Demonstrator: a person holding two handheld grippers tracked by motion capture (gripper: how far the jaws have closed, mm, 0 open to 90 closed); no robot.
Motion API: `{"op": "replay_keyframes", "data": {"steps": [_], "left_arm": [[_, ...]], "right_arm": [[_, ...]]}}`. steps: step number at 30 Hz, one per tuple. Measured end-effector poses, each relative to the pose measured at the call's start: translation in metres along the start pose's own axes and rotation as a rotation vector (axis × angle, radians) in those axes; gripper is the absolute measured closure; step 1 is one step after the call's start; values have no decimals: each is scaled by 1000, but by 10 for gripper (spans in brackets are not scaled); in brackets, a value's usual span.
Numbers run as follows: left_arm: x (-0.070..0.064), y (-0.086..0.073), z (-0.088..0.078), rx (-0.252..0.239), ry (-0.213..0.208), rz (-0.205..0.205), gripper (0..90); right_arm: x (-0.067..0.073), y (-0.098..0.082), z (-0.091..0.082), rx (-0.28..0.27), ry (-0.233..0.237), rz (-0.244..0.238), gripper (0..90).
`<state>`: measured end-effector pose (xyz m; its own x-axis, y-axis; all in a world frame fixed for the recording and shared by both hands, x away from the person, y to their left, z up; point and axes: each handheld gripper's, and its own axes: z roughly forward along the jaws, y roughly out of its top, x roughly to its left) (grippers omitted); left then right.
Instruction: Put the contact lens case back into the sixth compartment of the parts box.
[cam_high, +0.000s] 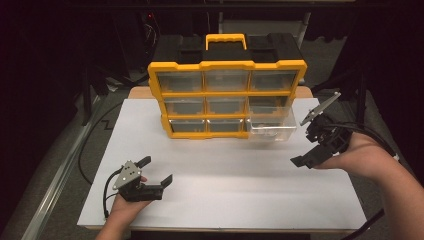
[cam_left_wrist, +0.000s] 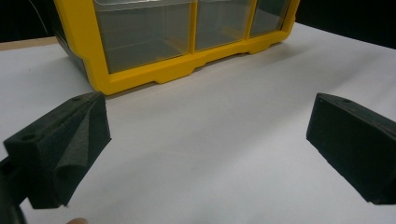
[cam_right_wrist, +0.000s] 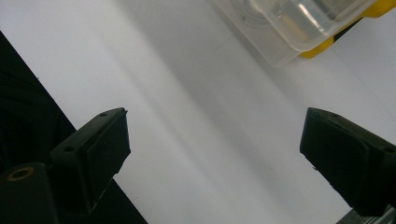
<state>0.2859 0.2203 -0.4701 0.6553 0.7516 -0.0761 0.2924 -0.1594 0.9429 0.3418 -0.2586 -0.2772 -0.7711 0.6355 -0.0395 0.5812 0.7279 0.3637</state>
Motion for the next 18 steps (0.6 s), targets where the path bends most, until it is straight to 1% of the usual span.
{"op": "replay_keyframes", "data": {"steps": [6,8,10,13,18], "left_arm": [[0,0,0,0,-1,1,8],[0,0,0,2,-1,2,8],[0,0,0,1,-2,1,8],[1,0,0,1,-1,0,8],[1,0,0,3,-1,1,8]], "right_arm": [[6,-3,15,16,0,-1,34],[7,-3,21,18,8,0,21],[8,-4,29,32,5,0,2],[10,-5,41,38,5,-3,1],[13,-7,63,68,6,-13,1]]}}
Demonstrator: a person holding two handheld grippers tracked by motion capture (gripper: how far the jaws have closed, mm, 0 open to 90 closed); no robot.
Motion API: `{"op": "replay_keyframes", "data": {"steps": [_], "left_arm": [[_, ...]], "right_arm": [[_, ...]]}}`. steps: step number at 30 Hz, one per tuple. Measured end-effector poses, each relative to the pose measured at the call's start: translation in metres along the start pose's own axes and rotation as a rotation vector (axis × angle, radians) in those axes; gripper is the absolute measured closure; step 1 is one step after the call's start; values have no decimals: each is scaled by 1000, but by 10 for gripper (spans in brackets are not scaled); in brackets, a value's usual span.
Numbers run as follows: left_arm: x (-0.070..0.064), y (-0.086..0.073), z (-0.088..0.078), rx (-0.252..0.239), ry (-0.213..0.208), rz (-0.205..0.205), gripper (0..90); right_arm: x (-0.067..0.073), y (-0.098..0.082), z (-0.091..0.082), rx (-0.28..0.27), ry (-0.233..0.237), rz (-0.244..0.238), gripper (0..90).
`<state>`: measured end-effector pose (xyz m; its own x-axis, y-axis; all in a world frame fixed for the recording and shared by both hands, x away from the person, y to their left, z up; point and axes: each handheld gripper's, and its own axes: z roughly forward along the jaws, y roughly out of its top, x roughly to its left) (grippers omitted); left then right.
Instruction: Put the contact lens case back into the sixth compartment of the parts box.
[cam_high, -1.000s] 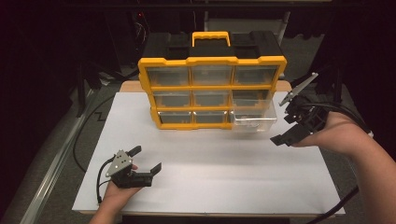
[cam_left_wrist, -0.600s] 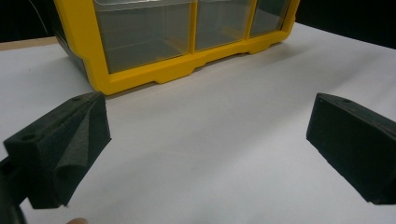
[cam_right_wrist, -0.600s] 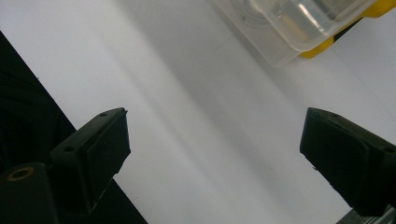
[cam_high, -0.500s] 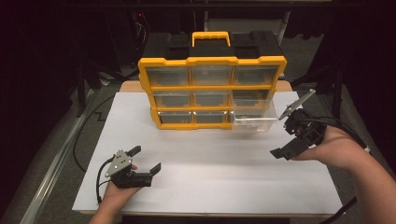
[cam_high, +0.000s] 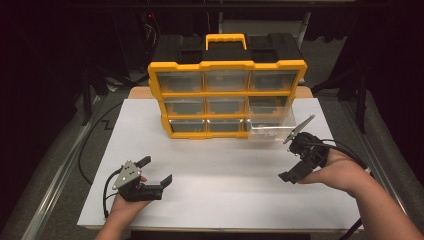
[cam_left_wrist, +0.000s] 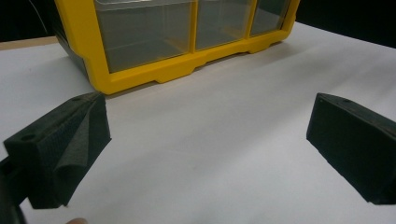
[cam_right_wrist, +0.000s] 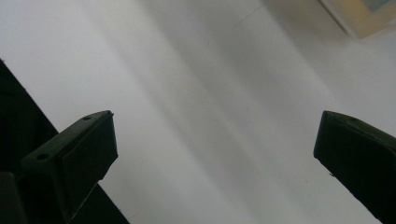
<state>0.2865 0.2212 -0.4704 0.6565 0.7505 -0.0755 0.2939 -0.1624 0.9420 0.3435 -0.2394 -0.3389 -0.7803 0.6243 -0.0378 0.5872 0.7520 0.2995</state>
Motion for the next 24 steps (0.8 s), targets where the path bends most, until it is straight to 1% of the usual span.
{"op": "replay_keyframes", "data": {"steps": [8,16,18,20,23,24], "left_arm": [[0,0,-1,-1,2,1,8],[0,0,0,1,3,6,8],[0,0,0,1,1,4,8],[0,0,0,-4,0,0,8],[0,0,-1,-4,2,-1,8],[0,1,-1,-4,2,-1,8]], "right_arm": [[3,-2,31,27,2,5,1],[7,-5,56,47,1,10,1],[7,-6,62,49,4,15,1],[7,-8,69,47,6,9,1],[9,-9,77,46,12,22,1],[8,-10,81,42,12,16,1]]}}
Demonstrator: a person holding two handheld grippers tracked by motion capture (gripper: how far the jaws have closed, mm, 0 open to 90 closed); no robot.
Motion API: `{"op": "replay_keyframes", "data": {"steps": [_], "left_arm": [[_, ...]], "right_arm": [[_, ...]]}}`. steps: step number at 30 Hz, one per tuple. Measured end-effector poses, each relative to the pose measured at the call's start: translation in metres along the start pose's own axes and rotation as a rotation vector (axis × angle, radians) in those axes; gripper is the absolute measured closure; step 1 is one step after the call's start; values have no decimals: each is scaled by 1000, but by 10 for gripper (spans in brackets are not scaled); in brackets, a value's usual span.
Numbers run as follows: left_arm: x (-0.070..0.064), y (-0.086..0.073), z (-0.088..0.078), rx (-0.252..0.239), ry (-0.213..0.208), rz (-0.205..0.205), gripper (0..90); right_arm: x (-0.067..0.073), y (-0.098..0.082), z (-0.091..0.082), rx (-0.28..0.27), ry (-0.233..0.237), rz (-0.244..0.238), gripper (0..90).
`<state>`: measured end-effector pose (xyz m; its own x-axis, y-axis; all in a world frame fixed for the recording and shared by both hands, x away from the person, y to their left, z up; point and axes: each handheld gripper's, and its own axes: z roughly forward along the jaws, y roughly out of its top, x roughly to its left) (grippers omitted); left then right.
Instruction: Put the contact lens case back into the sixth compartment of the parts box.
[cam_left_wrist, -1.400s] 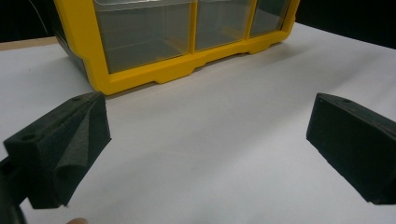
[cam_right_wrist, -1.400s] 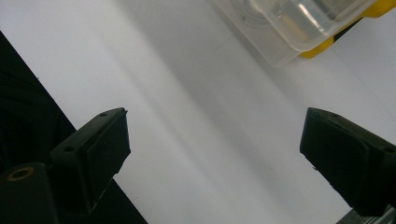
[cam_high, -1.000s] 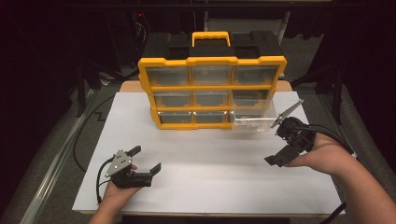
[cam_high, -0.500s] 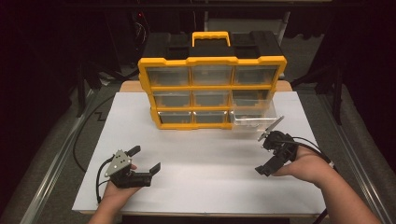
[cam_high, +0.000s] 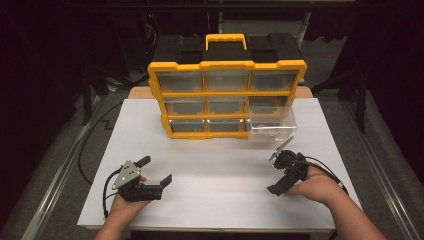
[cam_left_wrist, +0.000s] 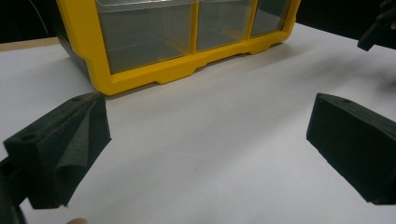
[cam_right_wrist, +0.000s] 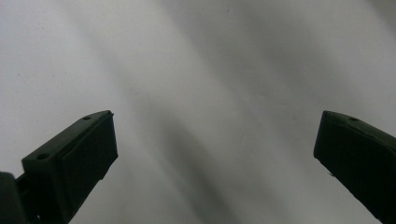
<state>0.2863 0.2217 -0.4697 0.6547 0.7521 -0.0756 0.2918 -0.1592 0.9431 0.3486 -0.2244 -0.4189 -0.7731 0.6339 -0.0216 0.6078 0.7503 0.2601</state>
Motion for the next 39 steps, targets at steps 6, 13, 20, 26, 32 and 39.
{"op": "replay_keyframes", "data": {"steps": [6,13,20,26,32,39], "left_arm": [[0,0,0,1,-1,1,8],[0,0,0,3,-2,1,8],[0,0,0,4,-3,-5,8],[0,0,2,13,0,-6,8],[-1,0,3,23,0,-2,8],[0,0,3,22,2,-14,8]], "right_arm": [[4,-1,14,-8,-2,6,1],[8,-4,21,-62,-26,20,1],[12,-15,28,-239,-38,76,1],[14,-25,34,-395,-33,132,1],[15,-31,36,-532,-30,182,1],[18,-41,36,-701,-22,236,1]]}}
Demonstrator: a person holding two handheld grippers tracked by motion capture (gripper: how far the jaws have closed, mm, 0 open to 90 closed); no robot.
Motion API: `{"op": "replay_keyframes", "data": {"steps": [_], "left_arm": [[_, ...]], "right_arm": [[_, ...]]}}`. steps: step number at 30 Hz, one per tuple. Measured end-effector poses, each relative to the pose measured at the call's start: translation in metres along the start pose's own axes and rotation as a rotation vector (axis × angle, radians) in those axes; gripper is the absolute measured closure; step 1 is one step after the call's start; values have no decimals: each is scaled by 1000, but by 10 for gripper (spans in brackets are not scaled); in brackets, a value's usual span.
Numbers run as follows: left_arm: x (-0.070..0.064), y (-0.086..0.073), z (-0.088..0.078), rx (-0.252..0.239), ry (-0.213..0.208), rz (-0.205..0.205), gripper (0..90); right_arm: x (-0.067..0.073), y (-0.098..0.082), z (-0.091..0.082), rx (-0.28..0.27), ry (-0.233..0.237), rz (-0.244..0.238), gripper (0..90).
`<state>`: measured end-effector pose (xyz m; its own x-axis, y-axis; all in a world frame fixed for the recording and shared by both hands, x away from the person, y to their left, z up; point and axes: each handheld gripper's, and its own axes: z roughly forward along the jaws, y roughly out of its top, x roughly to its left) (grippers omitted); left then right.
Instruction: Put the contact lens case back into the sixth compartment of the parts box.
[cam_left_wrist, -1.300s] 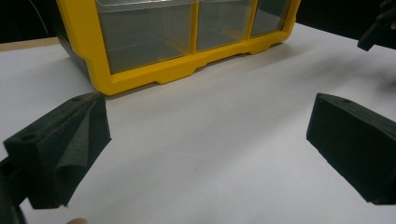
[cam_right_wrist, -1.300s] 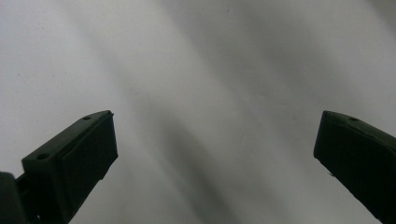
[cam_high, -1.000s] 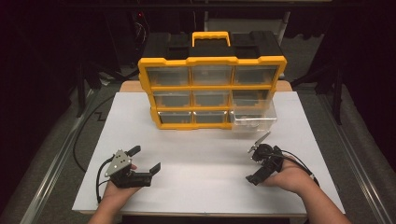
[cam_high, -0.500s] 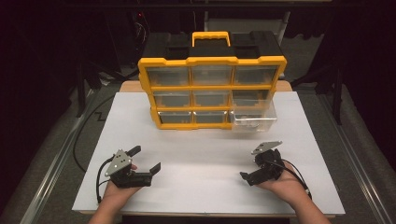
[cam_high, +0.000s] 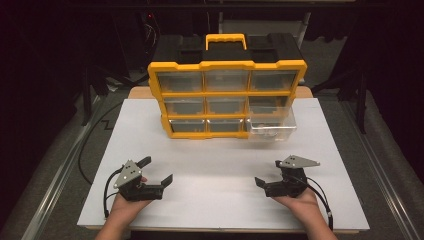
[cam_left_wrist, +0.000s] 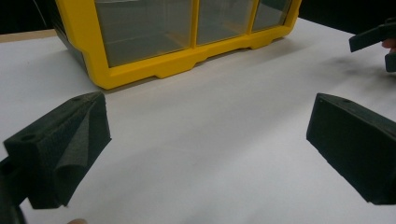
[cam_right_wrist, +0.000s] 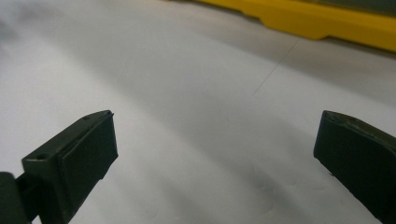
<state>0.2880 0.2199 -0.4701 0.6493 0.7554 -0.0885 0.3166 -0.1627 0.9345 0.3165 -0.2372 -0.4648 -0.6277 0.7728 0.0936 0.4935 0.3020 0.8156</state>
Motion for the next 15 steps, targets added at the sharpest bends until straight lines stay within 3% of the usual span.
{"op": "replay_keyframes", "data": {"steps": [4,10,15], "left_arm": [[1,1,-1,-3,0,-12,8],[0,2,-3,-5,0,-30,8],[-1,2,1,26,-1,-20,8]], "right_arm": [[3,-4,-6,-72,-18,-8,1],[7,-7,-15,-131,-44,-29,1],[5,-11,-20,-184,-67,-28,1]]}}
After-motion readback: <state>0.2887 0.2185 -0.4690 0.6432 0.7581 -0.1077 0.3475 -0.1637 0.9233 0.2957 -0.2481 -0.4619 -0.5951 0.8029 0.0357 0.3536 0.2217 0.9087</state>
